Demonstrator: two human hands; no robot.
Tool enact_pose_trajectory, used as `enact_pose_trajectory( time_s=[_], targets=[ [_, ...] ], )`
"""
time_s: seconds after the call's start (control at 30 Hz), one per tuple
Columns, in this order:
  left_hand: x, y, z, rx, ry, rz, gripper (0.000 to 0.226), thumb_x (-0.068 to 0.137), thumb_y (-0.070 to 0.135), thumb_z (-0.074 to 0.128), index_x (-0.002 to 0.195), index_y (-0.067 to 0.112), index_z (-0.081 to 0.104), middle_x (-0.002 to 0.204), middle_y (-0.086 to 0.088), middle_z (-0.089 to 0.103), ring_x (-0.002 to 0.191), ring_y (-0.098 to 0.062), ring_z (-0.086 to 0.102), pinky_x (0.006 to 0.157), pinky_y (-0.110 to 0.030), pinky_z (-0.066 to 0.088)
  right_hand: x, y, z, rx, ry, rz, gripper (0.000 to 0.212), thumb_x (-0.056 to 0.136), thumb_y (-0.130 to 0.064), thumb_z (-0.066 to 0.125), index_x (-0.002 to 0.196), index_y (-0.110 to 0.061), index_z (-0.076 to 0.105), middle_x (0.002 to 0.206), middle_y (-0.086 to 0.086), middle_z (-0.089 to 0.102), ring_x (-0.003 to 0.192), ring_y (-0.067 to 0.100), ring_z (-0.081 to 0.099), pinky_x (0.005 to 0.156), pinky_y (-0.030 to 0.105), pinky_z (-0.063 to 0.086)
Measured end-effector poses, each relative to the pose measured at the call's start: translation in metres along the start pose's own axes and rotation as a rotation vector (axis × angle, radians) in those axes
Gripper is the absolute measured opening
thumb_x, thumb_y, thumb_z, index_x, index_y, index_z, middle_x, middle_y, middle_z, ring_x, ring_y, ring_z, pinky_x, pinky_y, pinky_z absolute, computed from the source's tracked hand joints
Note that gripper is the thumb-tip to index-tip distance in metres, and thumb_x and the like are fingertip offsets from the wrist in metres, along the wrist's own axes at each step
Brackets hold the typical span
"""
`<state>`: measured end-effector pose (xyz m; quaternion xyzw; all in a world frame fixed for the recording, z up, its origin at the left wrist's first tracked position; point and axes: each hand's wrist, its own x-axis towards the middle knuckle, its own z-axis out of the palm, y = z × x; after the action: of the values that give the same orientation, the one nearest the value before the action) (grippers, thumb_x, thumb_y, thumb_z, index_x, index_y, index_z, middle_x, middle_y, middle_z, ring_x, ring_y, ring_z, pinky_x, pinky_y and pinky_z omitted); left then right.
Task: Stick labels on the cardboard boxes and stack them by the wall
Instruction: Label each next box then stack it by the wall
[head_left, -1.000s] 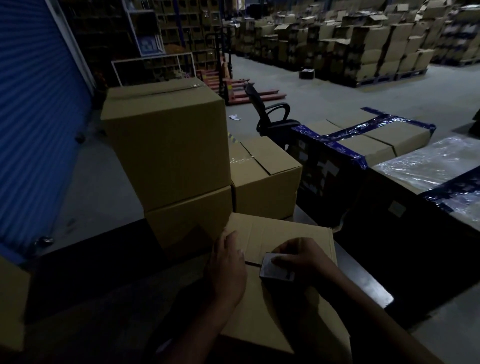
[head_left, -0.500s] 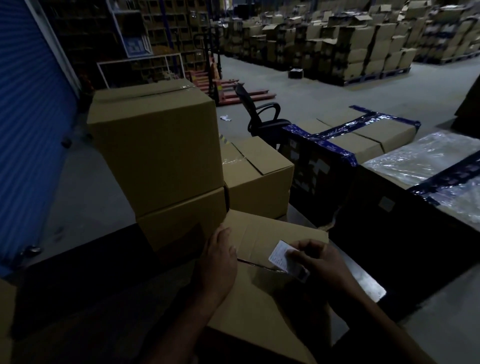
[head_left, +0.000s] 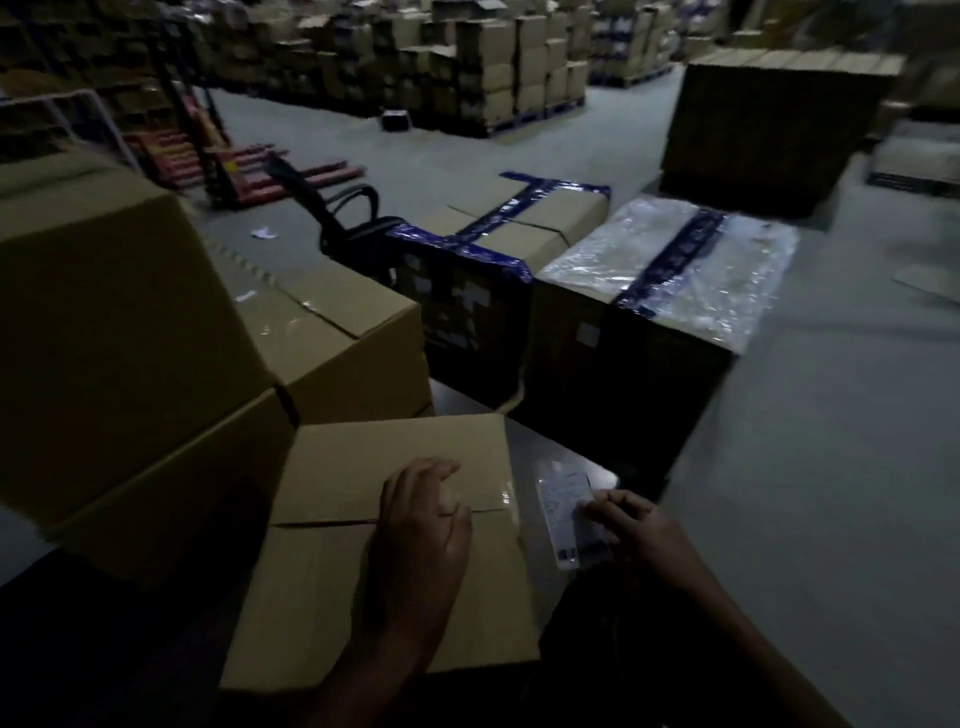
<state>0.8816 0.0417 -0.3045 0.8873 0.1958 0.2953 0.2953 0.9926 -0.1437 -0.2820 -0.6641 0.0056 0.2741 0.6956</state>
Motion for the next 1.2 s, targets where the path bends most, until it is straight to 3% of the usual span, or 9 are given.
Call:
enact_pose_trajectory(
  time_s=[0.2,0.3,0.4,0.53,0.67,0.73,0.93,1.07,1.2],
  targets=[
    [-0.024,0.073,0.063,-0.127,-0.215,0.254,0.033,0.095,0.031,0.051,0.124,0.020,0.059,0.125,0.004,0.058,0.119,-0.015,0.051,0.103,-0.021,0.036,-0.024,0.022,-0.072,0.260,0.215,0.142,0.014,0.086,-0.002,0.060,0.098,0.003,0.067,0.079,0.022,0.070,0.055,0.026,0.066,0.041,0.027,0.051],
    [-0.043,0.100,0.093,-0.181,-0.331,0.316,0.034,0.094,0.030,0.049,0.126,0.021,0.057,0.125,0.008,0.056,0.117,-0.008,0.048,0.102,-0.008,0.027,-0.026,0.044,-0.108,0.243,0.352,0.190,0.010,0.087,-0.005,0.062,0.091,0.002,0.068,0.077,0.021,0.071,0.058,0.027,0.066,0.046,0.028,0.053],
    [-0.067,0.107,0.132,-0.186,-0.461,0.308,0.035,0.092,0.028,0.052,0.126,0.022,0.056,0.124,0.008,0.055,0.115,-0.006,0.048,0.098,-0.010,0.032,-0.023,0.070,-0.140,0.223,0.455,0.247,0.012,0.087,-0.005,0.062,0.090,0.005,0.068,0.073,0.020,0.071,0.062,0.031,0.066,0.058,0.035,0.055],
    [-0.100,0.087,0.187,-0.109,-0.653,0.162,0.037,0.087,0.030,0.053,0.123,0.022,0.058,0.119,0.005,0.057,0.111,-0.012,0.052,0.100,-0.024,0.040,-0.019,0.099,-0.175,0.230,0.549,0.364,0.009,0.085,0.006,0.056,0.079,0.006,0.063,0.058,0.016,0.062,0.042,0.021,0.059,0.034,0.021,0.043],
    [-0.118,0.082,0.214,-0.010,-0.788,0.036,0.039,0.089,0.026,0.057,0.127,0.022,0.056,0.123,0.003,0.055,0.117,-0.015,0.051,0.101,-0.024,0.038,-0.011,0.131,-0.207,0.176,0.590,0.458,0.017,0.083,0.012,0.053,0.068,0.005,0.056,0.036,0.005,0.049,0.025,0.011,0.045,0.027,0.014,0.032],
    [-0.121,0.087,0.221,0.001,-0.801,-0.003,0.038,0.091,0.027,0.059,0.128,0.022,0.055,0.124,0.005,0.054,0.118,-0.012,0.050,0.101,-0.025,0.038,-0.002,0.147,-0.219,0.139,0.615,0.514,0.004,0.080,0.009,0.058,0.079,0.011,0.061,0.050,0.013,0.056,0.039,0.022,0.054,0.033,0.019,0.040],
    [-0.117,0.100,0.232,-0.006,-0.748,-0.066,0.036,0.091,0.029,0.060,0.127,0.022,0.056,0.123,0.004,0.055,0.116,-0.012,0.052,0.099,-0.030,0.043,0.047,0.210,-0.259,0.055,0.536,0.567,0.050,0.061,-0.019,0.079,0.098,0.012,0.065,0.081,0.021,0.068,0.070,0.032,0.065,0.058,0.034,0.052],
    [-0.112,0.103,0.232,-0.018,-0.690,-0.102,0.036,0.092,0.029,0.061,0.127,0.023,0.056,0.122,0.005,0.056,0.116,-0.011,0.053,0.099,-0.030,0.043,0.032,0.168,-0.246,0.060,0.441,0.599,0.015,0.082,-0.002,0.068,0.086,0.012,0.063,0.071,0.017,0.063,0.065,0.026,0.060,0.043,0.021,0.046],
    [-0.105,0.106,0.228,-0.029,-0.619,-0.119,0.034,0.094,0.030,0.059,0.128,0.024,0.055,0.122,0.007,0.055,0.115,-0.009,0.052,0.099,-0.028,0.044,0.033,0.154,-0.243,-0.005,0.369,0.450,0.010,0.085,-0.004,0.065,0.079,0.002,0.070,0.072,0.015,0.068,0.068,0.025,0.063,0.052,0.028,0.047]
  ],
)
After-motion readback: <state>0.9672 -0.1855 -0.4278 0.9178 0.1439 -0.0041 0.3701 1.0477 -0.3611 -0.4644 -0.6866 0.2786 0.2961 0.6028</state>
